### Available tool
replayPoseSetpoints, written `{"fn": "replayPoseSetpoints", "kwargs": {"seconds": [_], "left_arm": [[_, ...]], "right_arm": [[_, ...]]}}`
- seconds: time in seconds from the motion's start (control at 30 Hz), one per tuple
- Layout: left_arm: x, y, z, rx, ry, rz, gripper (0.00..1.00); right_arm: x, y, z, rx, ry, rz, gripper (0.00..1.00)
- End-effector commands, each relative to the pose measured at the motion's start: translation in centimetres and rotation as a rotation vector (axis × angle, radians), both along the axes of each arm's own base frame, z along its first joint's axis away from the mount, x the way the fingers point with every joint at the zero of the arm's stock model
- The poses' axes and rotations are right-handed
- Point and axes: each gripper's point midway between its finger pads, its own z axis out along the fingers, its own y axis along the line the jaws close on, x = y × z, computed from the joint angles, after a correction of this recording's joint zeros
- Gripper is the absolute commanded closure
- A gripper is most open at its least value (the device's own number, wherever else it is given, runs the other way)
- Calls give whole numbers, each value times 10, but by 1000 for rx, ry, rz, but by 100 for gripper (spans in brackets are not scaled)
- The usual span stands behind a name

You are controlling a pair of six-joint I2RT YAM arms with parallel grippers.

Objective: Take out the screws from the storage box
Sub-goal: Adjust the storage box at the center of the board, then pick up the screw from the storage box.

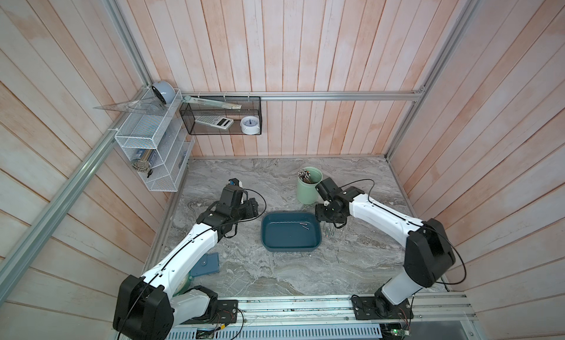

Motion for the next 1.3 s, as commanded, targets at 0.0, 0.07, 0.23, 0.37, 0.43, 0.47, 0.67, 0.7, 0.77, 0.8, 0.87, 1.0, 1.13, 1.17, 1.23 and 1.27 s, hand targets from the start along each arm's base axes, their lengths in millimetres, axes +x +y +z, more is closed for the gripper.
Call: {"fn": "replayPoseSetpoints", "kwargs": {"seconds": [0.0,0.07,0.23,0.37,0.43,0.47,0.67,0.7,0.77,0.8,0.87,1.0,1.13,1.17,1.23,1.27], "left_arm": [[1,2,-4,13,0,-6,23],[1,3,-3,12,-5,-3,23],[2,3,-2,13,-11,-3,23],[1,3,-3,14,-8,-2,23],[2,3,-3,13,-9,-1,23],[2,3,-3,13,-10,-2,23],[2,3,-3,12,-8,-3,23],[2,3,-3,11,-9,-3,23],[2,3,-3,12,-9,-2,23],[2,4,-4,14,-5,-2,23],[2,4,-3,14,-8,-3,23],[2,3,-4,10,-5,-3,23],[2,0,-7,-1,10,-17,23],[1,-2,-8,-6,16,-24,23],[1,-4,-10,-12,26,-33,23],[1,-5,-10,-15,28,-35,23]], "right_arm": [[11,-47,21,-131,-168,-156,2],[13,-64,29,-152,-260,-200,2],[14,-93,50,-2,-449,-307,2],[3,-123,60,89,-566,-395,2],[0,-126,63,139,-570,-362,3],[-3,-127,65,153,-562,-350,3],[-5,-77,79,259,-449,-50,3],[-6,-67,82,283,-433,-9,4],[-9,-43,87,258,-401,97,11],[-12,-32,88,209,-394,154,12],[-20,-6,90,85,-386,297,17],[-34,40,72,28,-273,496,34],[-32,58,46,32,-149,525,57],[-31,60,39,21,-119,532,60],[-29,60,27,-28,-74,534,63],[-27,59,20,-61,-48,535,67]]}}
